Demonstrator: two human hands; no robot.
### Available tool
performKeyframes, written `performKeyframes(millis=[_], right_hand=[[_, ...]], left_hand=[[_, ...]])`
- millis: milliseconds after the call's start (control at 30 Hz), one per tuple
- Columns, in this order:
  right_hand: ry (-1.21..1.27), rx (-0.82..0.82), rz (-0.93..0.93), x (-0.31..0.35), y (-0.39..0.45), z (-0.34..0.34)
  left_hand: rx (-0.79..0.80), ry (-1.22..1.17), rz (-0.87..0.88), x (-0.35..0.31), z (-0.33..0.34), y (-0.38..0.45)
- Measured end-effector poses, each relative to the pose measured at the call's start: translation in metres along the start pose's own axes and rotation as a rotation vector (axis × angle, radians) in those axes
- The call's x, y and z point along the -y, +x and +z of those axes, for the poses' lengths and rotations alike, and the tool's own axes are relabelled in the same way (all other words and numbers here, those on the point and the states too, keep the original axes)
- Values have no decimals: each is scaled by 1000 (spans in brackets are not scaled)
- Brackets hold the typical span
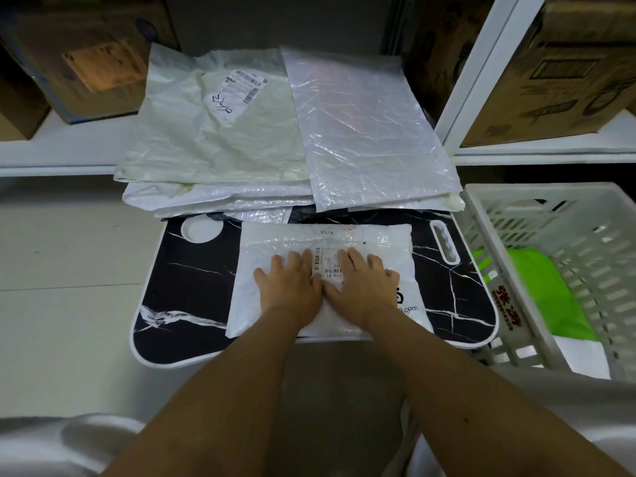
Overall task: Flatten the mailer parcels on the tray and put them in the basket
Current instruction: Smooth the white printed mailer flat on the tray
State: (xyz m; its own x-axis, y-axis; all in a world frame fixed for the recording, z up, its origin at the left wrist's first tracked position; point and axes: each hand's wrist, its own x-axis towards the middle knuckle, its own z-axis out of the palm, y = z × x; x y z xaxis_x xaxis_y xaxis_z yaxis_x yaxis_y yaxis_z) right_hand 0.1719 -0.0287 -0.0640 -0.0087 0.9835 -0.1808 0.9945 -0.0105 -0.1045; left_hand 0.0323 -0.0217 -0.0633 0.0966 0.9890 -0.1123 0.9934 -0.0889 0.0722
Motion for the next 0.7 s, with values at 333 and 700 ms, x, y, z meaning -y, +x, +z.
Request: performKeyframes(millis=[333,700], right_hand=[[-26,-27,25,-14,22,2],[13,151,107,-12,34,-2]], left_hand=[[57,23,2,1,1,24],[221,-22,-42,4,1,35]])
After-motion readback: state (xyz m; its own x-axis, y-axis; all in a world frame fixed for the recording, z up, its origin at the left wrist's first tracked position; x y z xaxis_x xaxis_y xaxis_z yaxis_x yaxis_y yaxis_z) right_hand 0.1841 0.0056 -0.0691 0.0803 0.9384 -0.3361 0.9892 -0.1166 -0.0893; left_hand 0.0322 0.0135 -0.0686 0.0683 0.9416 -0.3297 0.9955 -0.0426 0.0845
